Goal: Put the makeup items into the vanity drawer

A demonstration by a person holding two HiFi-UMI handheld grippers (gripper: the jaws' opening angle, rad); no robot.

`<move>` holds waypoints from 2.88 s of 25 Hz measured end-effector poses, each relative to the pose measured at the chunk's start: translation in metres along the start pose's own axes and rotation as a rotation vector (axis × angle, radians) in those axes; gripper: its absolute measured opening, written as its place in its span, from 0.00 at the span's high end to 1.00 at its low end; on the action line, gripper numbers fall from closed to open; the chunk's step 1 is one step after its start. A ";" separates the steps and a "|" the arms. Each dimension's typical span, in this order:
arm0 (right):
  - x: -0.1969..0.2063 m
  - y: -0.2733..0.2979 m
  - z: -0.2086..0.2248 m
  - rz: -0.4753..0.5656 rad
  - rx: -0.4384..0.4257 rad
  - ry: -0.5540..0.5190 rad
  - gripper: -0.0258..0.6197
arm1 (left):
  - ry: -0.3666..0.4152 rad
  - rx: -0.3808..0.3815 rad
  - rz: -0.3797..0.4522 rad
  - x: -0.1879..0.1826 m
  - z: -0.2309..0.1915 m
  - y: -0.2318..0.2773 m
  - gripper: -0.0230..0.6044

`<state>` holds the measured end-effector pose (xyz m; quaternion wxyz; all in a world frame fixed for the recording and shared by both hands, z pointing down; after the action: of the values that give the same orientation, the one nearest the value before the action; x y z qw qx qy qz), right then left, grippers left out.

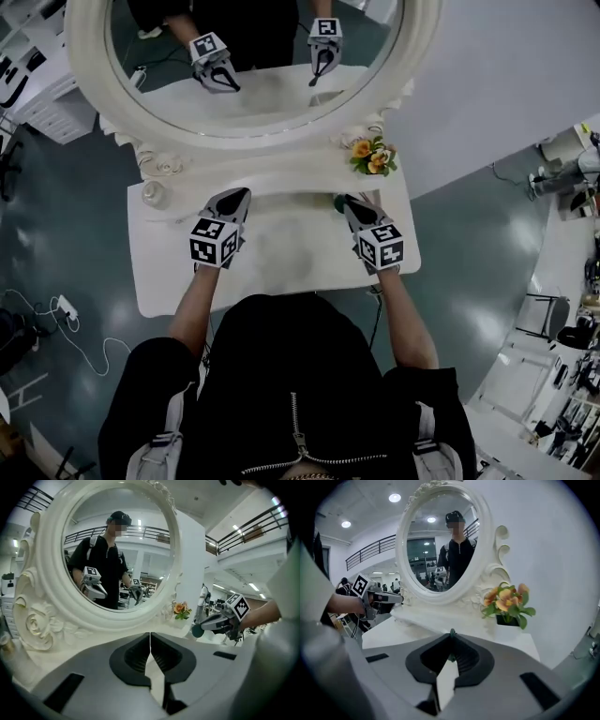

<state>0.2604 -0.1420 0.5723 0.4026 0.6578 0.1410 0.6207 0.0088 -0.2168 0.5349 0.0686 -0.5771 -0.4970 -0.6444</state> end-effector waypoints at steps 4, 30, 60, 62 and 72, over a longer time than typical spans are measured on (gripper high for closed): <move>0.017 -0.015 0.022 -0.005 0.030 0.040 0.92 | 0.025 0.043 -0.013 -0.009 0.022 0.021 0.93; 0.062 0.061 0.070 -0.246 0.053 -0.070 0.88 | -0.075 -0.097 -0.041 0.020 -0.009 -0.011 0.93; -0.085 0.010 -0.033 0.234 -0.028 -0.106 0.95 | -0.112 -0.236 0.107 0.006 -0.034 -0.086 0.93; -0.099 0.001 -0.039 0.274 -0.032 -0.119 0.95 | -0.118 -0.252 0.112 0.009 -0.039 -0.092 0.93; -0.105 -0.002 -0.047 0.273 -0.051 -0.144 0.96 | -0.138 -0.271 0.128 0.013 -0.042 -0.104 0.93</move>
<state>0.1977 -0.1964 0.4924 0.3400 0.7033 0.0053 0.6243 -0.0930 -0.1885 0.4938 -0.0031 -0.6545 -0.3712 -0.6586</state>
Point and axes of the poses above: the fingertips, and each gripper's own axes: y forward along the fingers, z to its right, x out of its underside, the point moved 2 cm from there along -y, backward along the fingers, and after that the axes turned 11 degrees about -z, right-handed, at the moved point
